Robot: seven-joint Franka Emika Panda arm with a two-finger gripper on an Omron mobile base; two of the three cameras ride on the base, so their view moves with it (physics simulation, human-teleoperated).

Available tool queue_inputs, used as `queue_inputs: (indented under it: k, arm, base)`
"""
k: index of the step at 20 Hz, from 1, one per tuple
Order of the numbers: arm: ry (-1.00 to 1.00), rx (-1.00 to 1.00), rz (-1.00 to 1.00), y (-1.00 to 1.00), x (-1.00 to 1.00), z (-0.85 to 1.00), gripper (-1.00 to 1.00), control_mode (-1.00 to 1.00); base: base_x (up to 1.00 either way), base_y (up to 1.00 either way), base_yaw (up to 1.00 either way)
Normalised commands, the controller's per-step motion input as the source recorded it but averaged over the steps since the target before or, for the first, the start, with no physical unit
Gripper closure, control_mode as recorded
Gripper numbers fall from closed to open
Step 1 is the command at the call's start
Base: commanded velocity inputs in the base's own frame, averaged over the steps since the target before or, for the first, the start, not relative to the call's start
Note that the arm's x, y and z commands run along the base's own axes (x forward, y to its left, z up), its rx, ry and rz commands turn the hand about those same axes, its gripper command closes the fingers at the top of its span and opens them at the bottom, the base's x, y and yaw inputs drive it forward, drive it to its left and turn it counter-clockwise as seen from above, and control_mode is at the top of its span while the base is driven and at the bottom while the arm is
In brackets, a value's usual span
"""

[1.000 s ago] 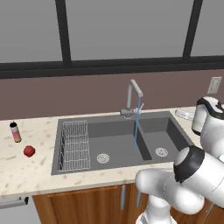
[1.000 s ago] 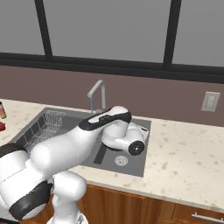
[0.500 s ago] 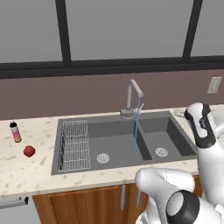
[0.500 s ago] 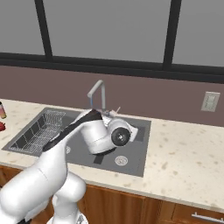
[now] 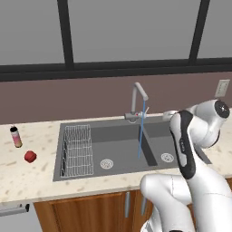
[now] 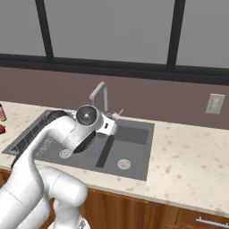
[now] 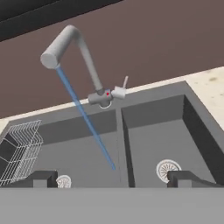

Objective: Turn on the sink faucet. Then move the bell pepper from the counter to the sink. Turn off the sink. Move the vegetable from the sink to the pot next to the stove. Finally move the pot to the rear right burner.

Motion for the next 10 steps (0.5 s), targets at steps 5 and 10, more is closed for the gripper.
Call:
queue_inputs:
  k: [5,10]
  arm:
    - [0.18,-0.13,0.00,0.99,-0.09,0.04,-1.00,-1.00]
    - [0.18,-0.11,0.00,1.00,0.00,0.00,-1.00,-1.00]
  base:
    - [0.00,0.00,0.00]
    - [0.00,0.00,0.00]
